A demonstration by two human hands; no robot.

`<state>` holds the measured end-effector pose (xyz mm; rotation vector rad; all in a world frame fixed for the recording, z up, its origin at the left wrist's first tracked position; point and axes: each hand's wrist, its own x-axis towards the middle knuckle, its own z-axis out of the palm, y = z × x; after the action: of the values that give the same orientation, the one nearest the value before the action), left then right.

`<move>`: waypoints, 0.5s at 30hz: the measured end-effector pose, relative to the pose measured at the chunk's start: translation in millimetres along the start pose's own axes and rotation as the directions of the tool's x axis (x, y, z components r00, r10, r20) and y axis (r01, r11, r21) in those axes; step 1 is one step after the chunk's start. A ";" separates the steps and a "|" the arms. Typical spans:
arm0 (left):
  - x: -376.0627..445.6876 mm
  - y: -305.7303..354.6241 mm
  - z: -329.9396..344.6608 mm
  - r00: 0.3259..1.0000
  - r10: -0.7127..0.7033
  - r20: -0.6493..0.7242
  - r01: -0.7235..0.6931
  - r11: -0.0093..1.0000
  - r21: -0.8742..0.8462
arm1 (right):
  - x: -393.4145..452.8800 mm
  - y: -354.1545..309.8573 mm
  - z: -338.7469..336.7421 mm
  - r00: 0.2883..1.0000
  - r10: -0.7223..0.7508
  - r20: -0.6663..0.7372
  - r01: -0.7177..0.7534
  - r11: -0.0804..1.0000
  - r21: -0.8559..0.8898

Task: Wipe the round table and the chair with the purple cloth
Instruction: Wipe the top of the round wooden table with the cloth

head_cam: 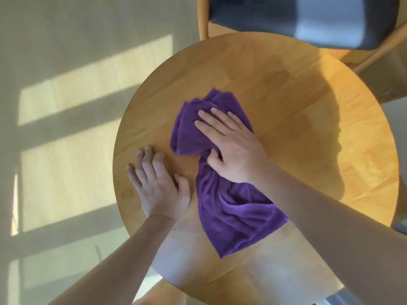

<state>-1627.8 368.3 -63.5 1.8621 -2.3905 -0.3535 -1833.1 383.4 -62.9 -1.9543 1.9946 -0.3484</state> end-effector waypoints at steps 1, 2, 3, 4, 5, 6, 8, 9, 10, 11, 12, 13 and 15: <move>0.0 -0.6 -0.3 1.000 0.002 0.007 -0.002 1.000 -0.009 | 2.2 5.0 -2.7 0.994 0.097 -0.041 -0.096 0.995 0.021; -0.1 -1.5 -0.5 1.000 0.004 0.012 -0.003 1.000 -0.019 | 3.7 5.2 -4.0 0.975 0.208 -0.080 -0.205 0.978 0.045; 0.0 -2.2 -0.5 1.000 0.004 0.014 -0.004 1.000 -0.028 | 4.6 0.8 -3.2 0.945 0.307 -0.110 -0.301 0.951 0.066; 0.0 -2.7 -0.5 1.000 0.005 0.015 -0.004 0.999 -0.037 | 4.3 -7.3 -0.7 0.912 0.388 -0.135 -0.380 0.921 0.083; -0.4 -3.1 -0.5 1.000 0.007 0.016 -0.007 0.999 -0.046 | 2.9 -16.7 2.8 0.876 0.456 -0.156 -0.444 0.890 0.102; -0.8 -3.4 -0.7 1.000 0.009 0.019 -0.008 0.998 -0.058 | 1.0 -26.2 6.2 0.842 0.511 -0.175 -0.496 0.860 0.122; -0.5 -4.4 -1.8 1.000 0.012 0.028 -0.009 0.996 -0.092 | -3.0 -43.1 12.6 0.781 0.593 -0.195 -0.573 0.805 0.153; 0.3 -4.9 -2.9 0.999 0.013 0.032 -0.010 0.993 -0.116 | -5.3 -50.7 15.7 0.754 0.625 -0.203 -0.604 0.781 0.160; 0.9 -5.9 -4.7 0.999 0.015 0.037 -0.009 0.989 -0.149 | -7.6 -58.5 19.5 0.728 0.652 -0.211 -0.631 0.758 0.162; 1.6 -7.9 -7.7 0.999 0.018 0.046 -0.008 0.981 -0.192 | -9.2 -67.5 23.4 0.704 0.675 -0.219 -0.656 0.737 0.163; 2.8 -10.8 -12.0 0.998 0.026 0.060 -0.011 0.972 -0.235 | -9.4 -76.9 27.1 0.680 0.698 -0.225 -0.680 0.715 0.164; 4.5 -15.0 -16.9 0.996 0.044 0.083 -0.021 0.963 -0.269 | -8.1 -86.2 30.8 0.652 0.722 -0.229 -0.704 0.690 0.168; 11.2 -29.0 -31.6 0.980 0.116 0.160 -0.065 0.954 -0.292 | -1.3 -104.1 38.6 0.584 0.774 -0.244 -0.753 0.629 0.194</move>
<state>-1596.5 346.8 -40.5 1.6490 -2.3660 -0.8383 -1722.2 383.4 -57.1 -0.8350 2.7473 -0.4940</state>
